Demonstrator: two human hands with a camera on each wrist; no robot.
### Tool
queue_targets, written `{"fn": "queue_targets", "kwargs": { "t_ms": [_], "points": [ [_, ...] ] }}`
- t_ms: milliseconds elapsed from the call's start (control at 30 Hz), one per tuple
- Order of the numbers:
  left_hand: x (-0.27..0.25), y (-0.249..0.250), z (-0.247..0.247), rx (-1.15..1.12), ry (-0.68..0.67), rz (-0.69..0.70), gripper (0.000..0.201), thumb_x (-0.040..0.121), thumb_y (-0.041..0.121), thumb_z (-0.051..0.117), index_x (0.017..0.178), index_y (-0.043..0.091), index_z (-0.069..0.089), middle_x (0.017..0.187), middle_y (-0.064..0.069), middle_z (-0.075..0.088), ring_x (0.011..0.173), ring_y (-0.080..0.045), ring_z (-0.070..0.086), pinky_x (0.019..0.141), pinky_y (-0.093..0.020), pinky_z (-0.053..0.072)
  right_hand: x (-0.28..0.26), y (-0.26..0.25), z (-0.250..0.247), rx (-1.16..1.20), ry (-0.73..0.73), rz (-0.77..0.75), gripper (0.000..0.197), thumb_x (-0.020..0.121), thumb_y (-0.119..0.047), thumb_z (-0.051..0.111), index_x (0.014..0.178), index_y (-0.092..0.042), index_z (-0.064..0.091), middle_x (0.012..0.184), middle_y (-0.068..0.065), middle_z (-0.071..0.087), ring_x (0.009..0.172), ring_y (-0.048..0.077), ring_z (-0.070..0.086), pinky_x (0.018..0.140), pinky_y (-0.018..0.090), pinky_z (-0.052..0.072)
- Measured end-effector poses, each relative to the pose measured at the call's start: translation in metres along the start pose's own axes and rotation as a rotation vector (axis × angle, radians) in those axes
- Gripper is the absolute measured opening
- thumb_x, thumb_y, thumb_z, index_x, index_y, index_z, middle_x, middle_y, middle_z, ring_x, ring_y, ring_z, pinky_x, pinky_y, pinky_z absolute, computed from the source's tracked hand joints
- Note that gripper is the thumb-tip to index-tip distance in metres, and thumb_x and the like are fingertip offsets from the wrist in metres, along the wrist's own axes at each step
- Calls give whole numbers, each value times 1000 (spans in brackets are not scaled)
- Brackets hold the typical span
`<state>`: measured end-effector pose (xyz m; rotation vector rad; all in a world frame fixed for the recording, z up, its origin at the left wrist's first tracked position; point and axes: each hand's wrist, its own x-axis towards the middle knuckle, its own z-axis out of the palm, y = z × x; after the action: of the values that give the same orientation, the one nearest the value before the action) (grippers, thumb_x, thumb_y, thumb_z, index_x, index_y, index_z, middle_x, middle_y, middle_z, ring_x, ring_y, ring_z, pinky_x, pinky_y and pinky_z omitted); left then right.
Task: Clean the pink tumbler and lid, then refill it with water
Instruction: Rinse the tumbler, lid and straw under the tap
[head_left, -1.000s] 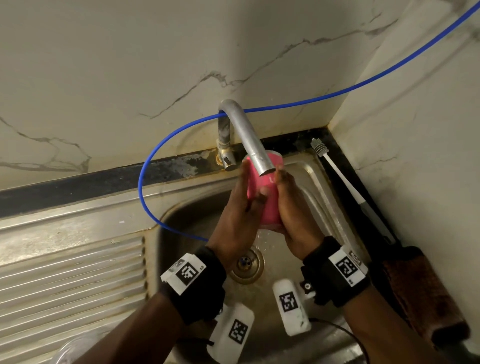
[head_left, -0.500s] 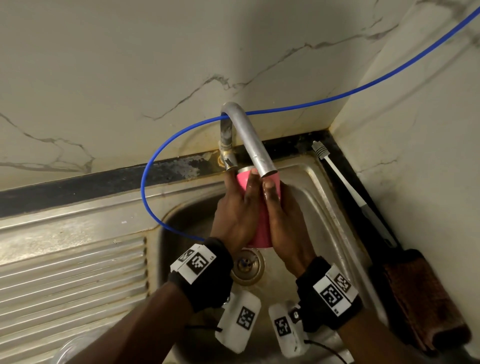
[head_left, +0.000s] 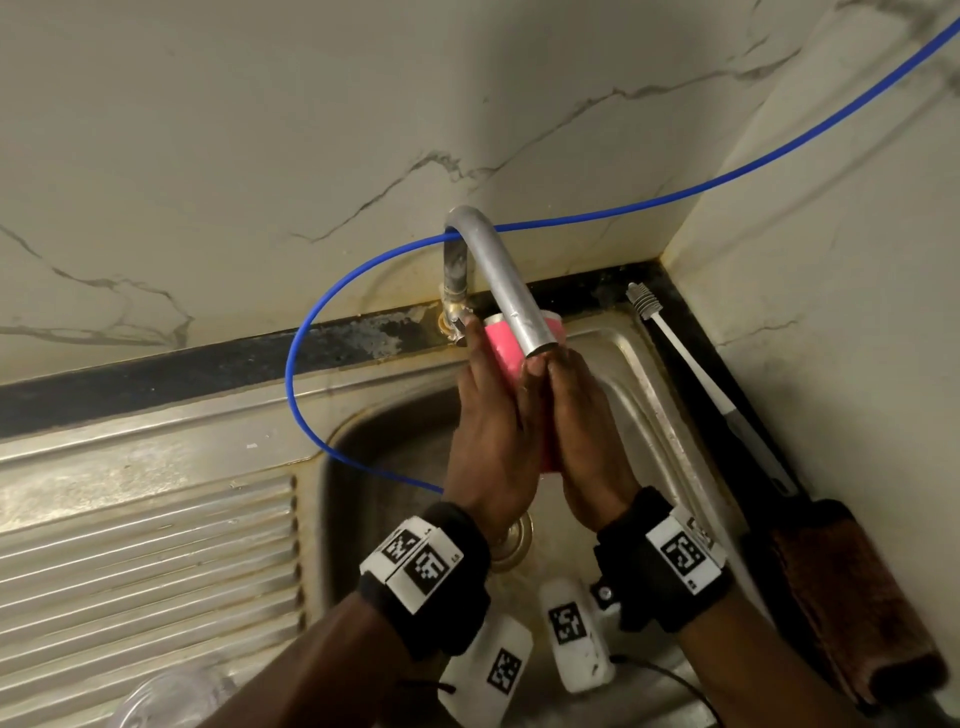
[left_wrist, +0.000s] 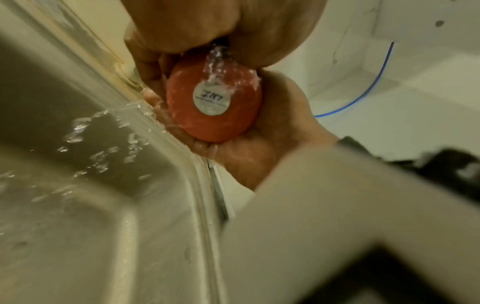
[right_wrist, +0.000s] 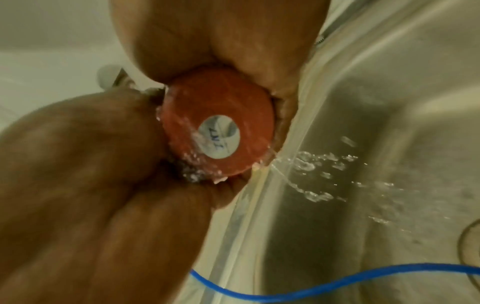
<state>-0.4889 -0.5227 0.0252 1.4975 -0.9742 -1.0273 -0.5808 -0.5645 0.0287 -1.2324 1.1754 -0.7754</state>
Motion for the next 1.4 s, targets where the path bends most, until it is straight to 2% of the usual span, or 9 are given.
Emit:
{"fn": "queue_targets", "kwargs": {
  "t_ms": [167, 367, 533, 667, 800, 933, 1100, 1267, 1400],
  "points": [
    [-16, -8, 2, 74, -24, 55, 78, 107, 57, 43, 165, 47, -9, 175, 5, 12, 138, -3, 43, 99, -10, 51, 3, 1, 4, 140, 9, 125, 29, 103, -65, 40, 119, -52, 59, 123, -1, 71, 100, 11, 76, 82, 41, 62],
    [-30, -13, 0, 221, -21, 59, 77, 108, 61, 36, 169, 38, -8, 178, 9, 0, 139, 9, 27, 102, 2, 30, 1, 3, 6, 167, 15, 132, 40, 103, -67, 38, 128, -45, 59, 123, 1, 71, 105, 18, 74, 94, 47, 60],
    [-28, -13, 3, 211, 26, 35, 67, 110, 60, 29, 167, 45, -4, 172, 4, 23, 121, 21, 39, 99, -7, 40, -4, 4, 8, 104, 29, 67, 44, 105, -62, 38, 134, -35, 58, 118, -1, 72, 102, 14, 75, 91, 48, 62],
    [-19, -11, 5, 15, 35, -57, 61, 102, 77, 26, 157, 68, 1, 158, 1, 49, 130, -13, 62, 102, -43, 59, -6, -1, 5, 6, 52, 4, 46, 102, -61, 41, 141, -37, 50, 110, -15, 68, 94, 1, 72, 79, 35, 65],
    [0, -1, -2, -128, 30, -241, 67, 97, 83, 37, 153, 47, 39, 135, -3, 70, 114, -24, 73, 96, -55, 62, -13, 3, 1, 13, 36, -6, 37, 103, -60, 43, 134, -42, 50, 99, -29, 72, 92, -4, 72, 71, 24, 62],
    [11, 8, -11, -306, 16, -447, 82, 80, 100, 41, 126, 38, 69, 115, -3, 80, 106, -27, 78, 98, -56, 60, -17, 13, 2, -9, -21, -3, 60, 96, -68, 40, 146, -36, 45, 124, -5, 69, 104, 10, 73, 82, 37, 65],
    [15, 18, -20, -386, -22, -629, 72, 93, 88, 25, 105, 31, 67, 101, -8, 77, 98, -27, 72, 89, -50, 55, -21, 17, -5, 54, -76, 62, 33, 102, -57, 36, 131, -48, 50, 106, -23, 72, 98, 1, 73, 71, 24, 61],
    [5, 4, -7, -304, 63, -358, 67, 97, 86, 31, 124, 33, 63, 113, -6, 78, 103, -26, 78, 95, -56, 62, -12, 14, -2, 91, 7, 142, 37, 107, -54, 35, 104, -39, 68, 92, -11, 79, 86, 7, 76, 73, 31, 64],
    [-3, -1, 2, -212, 36, -168, 36, 104, 69, 39, 130, 44, 40, 126, 4, 65, 112, -18, 71, 98, -49, 61, -6, 14, 1, -24, 87, 134, 39, 108, -57, 29, 96, -38, 61, 85, -9, 70, 75, -6, 70, 63, 13, 54]
  ]
}}
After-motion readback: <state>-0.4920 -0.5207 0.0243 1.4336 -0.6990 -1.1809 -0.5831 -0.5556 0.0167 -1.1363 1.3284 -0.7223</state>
